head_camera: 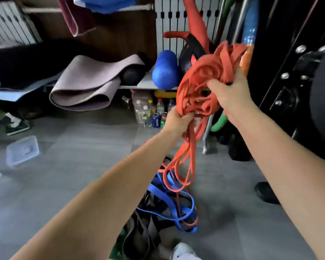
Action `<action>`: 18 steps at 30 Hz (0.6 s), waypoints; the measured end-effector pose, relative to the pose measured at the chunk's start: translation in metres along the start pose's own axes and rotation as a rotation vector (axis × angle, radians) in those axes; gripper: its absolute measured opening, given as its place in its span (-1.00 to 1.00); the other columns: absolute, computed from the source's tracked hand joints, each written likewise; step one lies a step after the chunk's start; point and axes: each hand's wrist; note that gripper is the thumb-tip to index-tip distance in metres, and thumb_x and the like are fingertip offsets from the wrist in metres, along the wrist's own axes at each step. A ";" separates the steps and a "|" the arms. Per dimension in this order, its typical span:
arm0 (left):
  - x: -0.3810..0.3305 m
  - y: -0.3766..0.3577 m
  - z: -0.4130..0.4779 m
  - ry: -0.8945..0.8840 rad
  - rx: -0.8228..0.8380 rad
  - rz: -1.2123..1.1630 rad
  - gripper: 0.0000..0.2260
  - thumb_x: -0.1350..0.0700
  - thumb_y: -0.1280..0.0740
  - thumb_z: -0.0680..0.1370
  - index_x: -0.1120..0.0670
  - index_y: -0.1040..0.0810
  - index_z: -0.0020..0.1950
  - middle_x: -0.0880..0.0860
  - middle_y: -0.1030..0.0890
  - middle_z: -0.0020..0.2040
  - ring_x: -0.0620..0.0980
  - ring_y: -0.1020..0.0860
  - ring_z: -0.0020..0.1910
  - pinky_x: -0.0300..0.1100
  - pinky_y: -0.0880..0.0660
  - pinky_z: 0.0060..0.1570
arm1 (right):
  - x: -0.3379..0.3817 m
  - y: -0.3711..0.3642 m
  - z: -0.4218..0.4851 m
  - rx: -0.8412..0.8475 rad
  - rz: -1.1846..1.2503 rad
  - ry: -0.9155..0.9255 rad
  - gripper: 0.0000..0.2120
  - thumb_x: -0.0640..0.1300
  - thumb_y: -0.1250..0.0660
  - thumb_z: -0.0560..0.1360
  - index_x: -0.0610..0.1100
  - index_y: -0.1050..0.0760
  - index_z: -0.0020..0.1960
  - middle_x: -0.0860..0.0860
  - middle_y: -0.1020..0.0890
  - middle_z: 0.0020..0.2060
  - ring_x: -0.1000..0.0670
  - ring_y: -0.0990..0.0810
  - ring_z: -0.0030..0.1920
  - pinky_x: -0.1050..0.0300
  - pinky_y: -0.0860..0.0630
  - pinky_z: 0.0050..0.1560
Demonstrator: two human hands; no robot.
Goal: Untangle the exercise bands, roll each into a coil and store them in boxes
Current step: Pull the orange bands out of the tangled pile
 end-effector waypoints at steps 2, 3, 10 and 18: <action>-0.027 -0.021 0.017 -0.076 -0.019 -0.018 -0.90 0.35 -0.24 0.50 0.19 -0.49 -0.10 0.05 -0.53 -0.43 -0.02 -0.49 -0.45 -0.10 -0.50 -0.30 | 0.010 0.016 0.013 -0.049 -0.017 0.053 -0.62 -0.23 -0.37 0.35 0.00 -0.41 0.12 0.22 -0.54 -0.18 0.42 -0.52 -0.27 0.51 -0.42 -0.18; -0.041 -0.031 0.026 -0.101 -0.020 -0.042 -0.88 0.37 -0.22 0.50 0.24 -0.49 -0.02 0.12 -0.54 -0.35 0.04 -0.49 -0.39 -0.04 -0.50 -0.24 | 0.014 0.023 0.020 -0.070 -0.024 0.083 -0.64 -0.27 -0.35 0.37 -0.02 -0.40 0.11 0.21 -0.53 -0.20 0.42 -0.51 -0.30 0.51 -0.41 -0.19; -0.047 -0.073 0.055 -0.197 0.223 -0.031 -0.84 0.43 -0.30 0.42 0.27 -0.51 -0.04 0.24 -0.54 -0.13 0.15 -0.50 -0.10 0.16 -0.51 0.06 | -0.012 0.064 0.048 -0.122 -0.209 0.176 -0.59 -0.22 -0.30 0.34 0.11 -0.37 0.11 0.25 -0.54 -0.22 0.39 -0.49 -0.22 0.36 -0.46 0.01; 0.113 -0.020 0.041 0.132 0.774 0.915 -0.57 0.06 -0.42 0.49 0.15 -0.42 0.29 0.06 -0.52 0.18 0.01 -0.49 0.14 -0.18 -0.43 0.19 | -0.208 0.106 -0.027 0.152 -0.744 -0.371 -0.59 -0.20 -0.42 0.37 -0.08 -0.46 0.19 -0.14 -0.63 0.02 -0.19 -0.56 0.09 0.18 -0.34 -0.09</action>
Point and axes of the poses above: each hand's wrist, its own z-axis towards the middle knuckle, its own y-axis out of the back of the hand, x = y × z
